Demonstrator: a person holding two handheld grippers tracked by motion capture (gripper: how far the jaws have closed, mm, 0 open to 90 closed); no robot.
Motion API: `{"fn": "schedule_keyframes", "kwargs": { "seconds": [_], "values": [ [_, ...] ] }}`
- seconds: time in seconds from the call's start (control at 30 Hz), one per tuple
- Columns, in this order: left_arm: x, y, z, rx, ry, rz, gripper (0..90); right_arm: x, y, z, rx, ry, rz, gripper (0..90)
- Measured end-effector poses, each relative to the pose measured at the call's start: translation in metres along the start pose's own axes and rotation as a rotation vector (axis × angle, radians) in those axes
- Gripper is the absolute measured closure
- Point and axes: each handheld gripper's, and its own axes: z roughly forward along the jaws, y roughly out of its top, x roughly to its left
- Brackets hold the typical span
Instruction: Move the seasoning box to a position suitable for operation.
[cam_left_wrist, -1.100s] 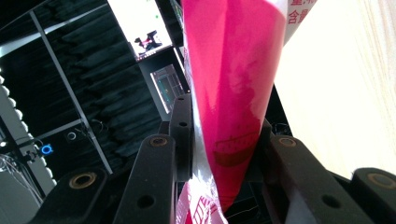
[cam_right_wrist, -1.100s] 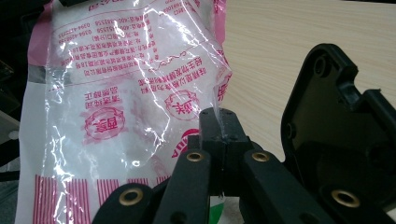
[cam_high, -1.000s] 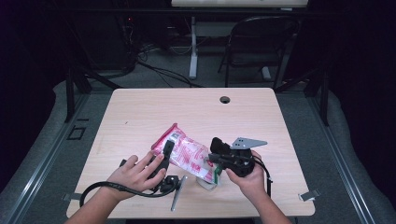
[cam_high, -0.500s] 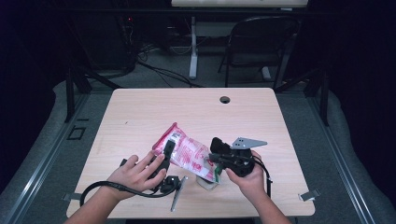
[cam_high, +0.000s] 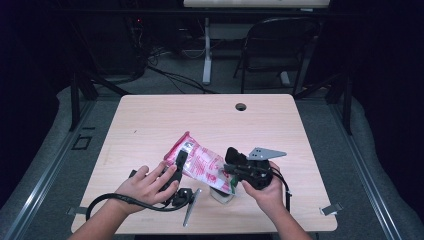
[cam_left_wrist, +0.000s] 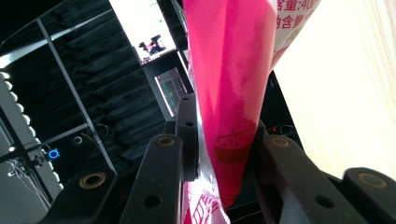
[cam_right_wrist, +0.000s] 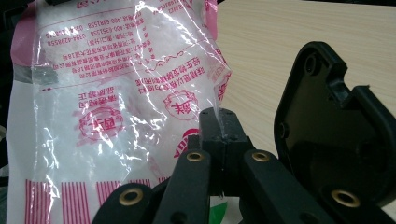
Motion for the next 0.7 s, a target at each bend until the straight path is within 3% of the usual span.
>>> {"fn": "schedule_keyframes", "kwargs": {
  "seconds": [0.7],
  "values": [
    [0.0027, 0.0029, -0.0007, -0.007, 0.001, 0.026, 77.2, -0.0013, -0.0025, 0.0012, -0.001, -0.021, -0.003, 90.0]
  ]
}}
